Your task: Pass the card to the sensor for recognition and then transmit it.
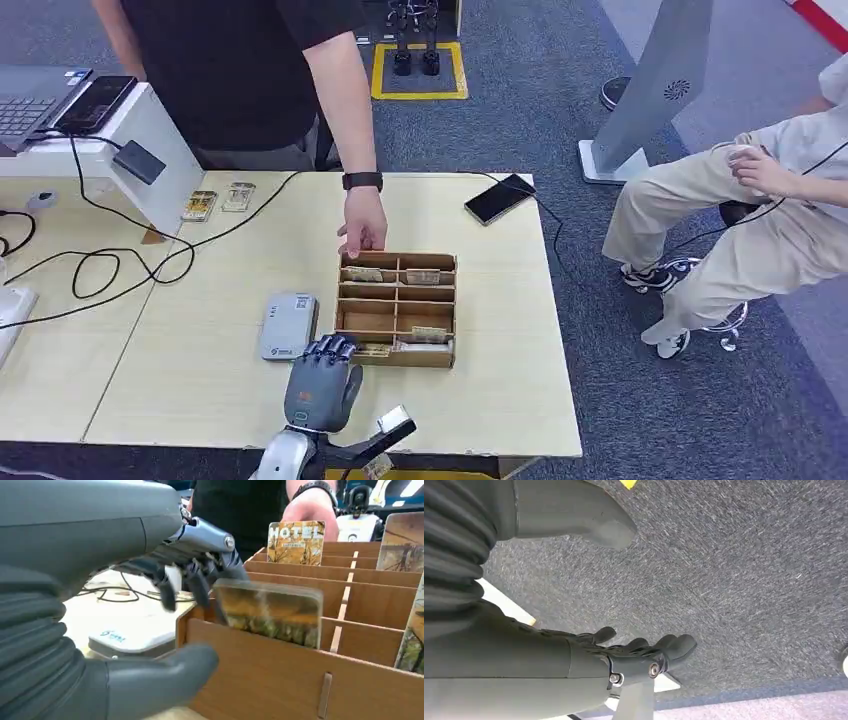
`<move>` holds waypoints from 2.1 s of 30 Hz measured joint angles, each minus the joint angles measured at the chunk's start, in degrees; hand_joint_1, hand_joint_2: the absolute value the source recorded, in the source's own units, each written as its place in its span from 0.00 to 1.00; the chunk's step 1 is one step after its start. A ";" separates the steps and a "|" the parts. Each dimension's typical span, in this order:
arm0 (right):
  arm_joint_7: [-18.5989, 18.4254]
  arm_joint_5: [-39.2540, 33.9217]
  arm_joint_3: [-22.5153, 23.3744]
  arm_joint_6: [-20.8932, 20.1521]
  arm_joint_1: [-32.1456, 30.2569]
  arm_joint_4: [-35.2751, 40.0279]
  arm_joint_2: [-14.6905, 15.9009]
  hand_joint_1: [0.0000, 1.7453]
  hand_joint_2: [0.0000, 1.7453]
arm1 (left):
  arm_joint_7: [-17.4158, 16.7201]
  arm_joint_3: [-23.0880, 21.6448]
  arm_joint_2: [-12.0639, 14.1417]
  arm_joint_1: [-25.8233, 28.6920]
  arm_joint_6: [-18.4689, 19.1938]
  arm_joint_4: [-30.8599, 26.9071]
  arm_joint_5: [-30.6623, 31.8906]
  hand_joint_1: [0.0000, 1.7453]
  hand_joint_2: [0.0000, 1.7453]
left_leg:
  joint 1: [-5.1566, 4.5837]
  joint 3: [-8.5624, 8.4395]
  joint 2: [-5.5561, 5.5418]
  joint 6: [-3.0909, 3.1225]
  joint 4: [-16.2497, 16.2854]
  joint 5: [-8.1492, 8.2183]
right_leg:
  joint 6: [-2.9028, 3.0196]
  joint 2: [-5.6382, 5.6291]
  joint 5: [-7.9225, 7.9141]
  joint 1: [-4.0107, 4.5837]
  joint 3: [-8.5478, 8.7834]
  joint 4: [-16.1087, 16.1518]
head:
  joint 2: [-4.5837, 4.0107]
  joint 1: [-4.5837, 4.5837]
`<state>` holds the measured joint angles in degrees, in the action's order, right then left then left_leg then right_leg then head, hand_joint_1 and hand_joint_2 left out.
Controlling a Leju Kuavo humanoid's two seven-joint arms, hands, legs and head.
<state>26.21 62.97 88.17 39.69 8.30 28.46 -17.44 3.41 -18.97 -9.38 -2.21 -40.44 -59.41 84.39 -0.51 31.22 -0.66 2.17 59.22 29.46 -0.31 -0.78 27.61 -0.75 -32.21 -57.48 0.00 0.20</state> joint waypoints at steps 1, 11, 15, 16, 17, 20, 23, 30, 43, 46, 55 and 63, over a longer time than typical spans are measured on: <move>0.00 0.00 0.00 0.00 0.00 0.00 0.00 0.00 1.00 | -0.32 -0.15 0.09 -0.31 0.00 0.00 0.02 1.00 1.00 | 0.00 0.00 0.00 0.00 0.00 0.00 | 0.00 0.00 0.00 0.00 0.00 0.00 | 0.00 0.00; 0.00 0.42 0.00 0.00 0.02 0.00 0.00 0.00 1.00 | -0.90 -1.53 0.68 -1.59 0.00 0.15 0.00 1.00 1.00 | 0.00 0.00 -0.01 -0.01 0.00 0.02 | 0.00 0.00 0.02 0.00 0.00 0.00 | 0.00 0.00; 0.00 0.52 0.00 0.00 0.03 -0.02 0.00 0.00 1.00 | -0.46 -1.81 0.81 -1.58 0.00 0.42 -0.07 1.00 1.00 | 0.00 0.01 -0.03 -0.01 0.00 0.02 | 0.00 0.02 0.02 0.00 0.01 0.00 | 0.00 0.00; 0.00 0.52 0.00 0.00 0.02 0.00 0.00 0.00 1.00 | -0.44 -1.86 0.83 -1.58 0.00 0.48 -0.09 1.00 1.00 | 0.00 0.01 -0.03 0.00 0.00 0.02 | 0.00 0.02 0.02 0.00 0.01 0.00 | 0.00 0.00; 0.00 0.52 0.00 0.00 0.01 -0.02 0.00 0.00 1.00 | -0.31 -1.90 0.87 -1.58 0.00 0.59 -0.11 1.00 1.00 | 0.00 0.00 -0.03 0.00 0.00 0.02 | 0.00 0.02 0.01 0.00 0.02 0.00 | 0.00 0.00; 0.00 0.59 0.00 0.00 0.01 -0.02 0.00 0.00 1.00 | 0.24 -2.05 1.09 -1.57 -0.02 0.66 -0.18 1.00 1.00 | 0.00 0.00 -0.03 0.01 0.00 0.00 | 0.00 0.02 0.01 -0.01 0.03 0.00 | 0.00 0.00; 0.00 0.72 0.00 0.00 0.01 -0.04 0.00 0.00 1.00 | 0.44 -2.43 1.20 -1.56 -0.04 0.70 -0.20 1.00 1.00 | -0.01 0.00 -0.05 0.01 0.00 0.00 | 0.00 0.04 0.01 -0.01 0.04 0.00 | 0.00 0.00; 0.00 0.87 0.00 0.00 0.02 -0.07 0.00 0.00 1.00 | 1.49 -2.51 1.27 -1.18 -0.20 0.66 -0.76 1.00 1.00 | -0.01 0.00 -0.08 0.01 0.00 0.00 | 0.00 0.06 0.01 -0.01 0.05 0.00 | 0.00 0.00; -1.22 0.31 0.00 0.00 -0.05 0.46 0.00 0.00 1.00 | 17.19 0.24 -2.21 2.08 -0.20 -6.07 -19.14 1.00 1.00 | -0.01 0.03 -0.07 0.01 0.00 0.00 | 0.00 0.04 0.01 -0.01 0.02 0.00 | 0.00 0.00; -1.75 0.00 0.00 0.00 -0.14 1.42 -0.22 0.00 1.00 | 21.80 1.84 -3.15 2.58 -0.20 -10.57 -32.66 1.00 1.00 | -0.02 0.01 0.00 0.00 0.01 0.02 | 0.00 0.00 0.01 -0.01 -0.02 0.00 | 0.00 -0.04; -0.83 -0.68 0.00 0.00 -0.41 3.96 -1.18 0.00 1.00 | 24.61 1.99 -3.04 2.19 1.03 -24.05 -56.28 1.00 1.00 | 0.02 -0.02 0.00 -0.02 0.01 -0.01 | 0.02 -0.01 -0.01 0.02 -0.02 -0.01 | 0.00 -0.02; -0.77 -0.68 0.00 0.00 -0.41 4.48 -1.33 0.00 1.00 | 24.52 1.99 -3.02 2.06 1.27 -27.65 -57.46 1.00 1.00 | 0.00 0.00 0.00 -0.01 0.01 -0.01 | 0.01 -0.01 0.00 0.00 -0.02 -0.01 | 0.00 0.00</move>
<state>25.44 62.29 88.17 39.69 7.89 32.94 -18.78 27.93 -16.98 -12.39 -0.14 -39.17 -87.06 26.93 -0.51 31.22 -0.66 2.17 59.23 29.46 -0.29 -0.78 27.61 -0.76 -32.23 -57.48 0.00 0.20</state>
